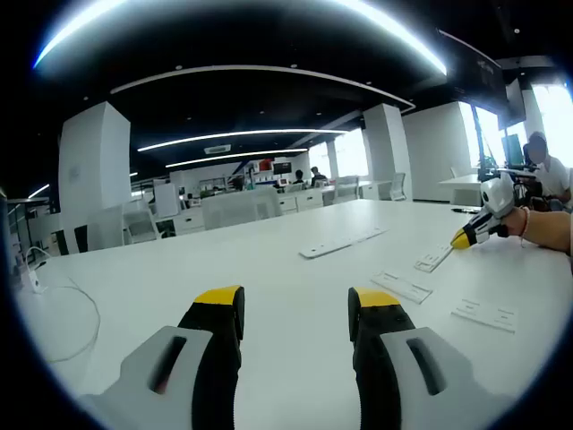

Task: Locate the socket holder cover, grip the socket holder cover, clip it into the socket holder slot.

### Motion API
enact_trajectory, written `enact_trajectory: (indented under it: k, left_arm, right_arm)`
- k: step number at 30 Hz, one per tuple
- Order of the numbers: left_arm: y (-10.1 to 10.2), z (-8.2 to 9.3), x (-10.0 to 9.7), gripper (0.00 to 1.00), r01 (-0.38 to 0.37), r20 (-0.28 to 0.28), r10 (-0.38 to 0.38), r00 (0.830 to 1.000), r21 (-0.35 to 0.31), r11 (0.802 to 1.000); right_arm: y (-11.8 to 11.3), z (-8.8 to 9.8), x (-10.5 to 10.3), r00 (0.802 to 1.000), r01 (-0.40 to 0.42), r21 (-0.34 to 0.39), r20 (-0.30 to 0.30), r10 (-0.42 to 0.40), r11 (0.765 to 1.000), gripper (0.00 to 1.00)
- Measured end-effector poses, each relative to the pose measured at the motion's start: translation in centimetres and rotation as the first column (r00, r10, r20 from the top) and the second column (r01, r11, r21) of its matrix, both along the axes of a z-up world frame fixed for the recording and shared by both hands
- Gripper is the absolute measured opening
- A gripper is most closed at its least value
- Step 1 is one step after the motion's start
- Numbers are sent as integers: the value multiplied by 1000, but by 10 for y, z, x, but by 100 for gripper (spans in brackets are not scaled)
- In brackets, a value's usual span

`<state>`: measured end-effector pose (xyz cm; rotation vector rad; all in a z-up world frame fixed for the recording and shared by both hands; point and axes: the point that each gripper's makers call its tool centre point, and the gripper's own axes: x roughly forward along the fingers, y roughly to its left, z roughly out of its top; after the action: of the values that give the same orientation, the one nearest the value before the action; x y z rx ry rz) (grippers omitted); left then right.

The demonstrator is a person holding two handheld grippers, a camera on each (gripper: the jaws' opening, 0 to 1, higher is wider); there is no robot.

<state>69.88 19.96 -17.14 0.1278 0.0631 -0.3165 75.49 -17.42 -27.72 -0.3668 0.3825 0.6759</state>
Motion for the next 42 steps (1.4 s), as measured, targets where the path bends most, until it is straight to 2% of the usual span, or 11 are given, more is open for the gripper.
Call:
enact_trajectory:
  k: [25, 42]
  left_arm:
    - [3, 1, 3, 47, -1, -1, 1, 1000, 1, 1000]
    - [2, 1, 2, 47, -3, 0, 3, 1000, 3, 1000]
  right_arm:
    - [9, -1, 1, 999, -5, -21, 36, 6, 1000, 4]
    - [14, 0, 0, 997, -19, -69, 79, 25, 997, 4]
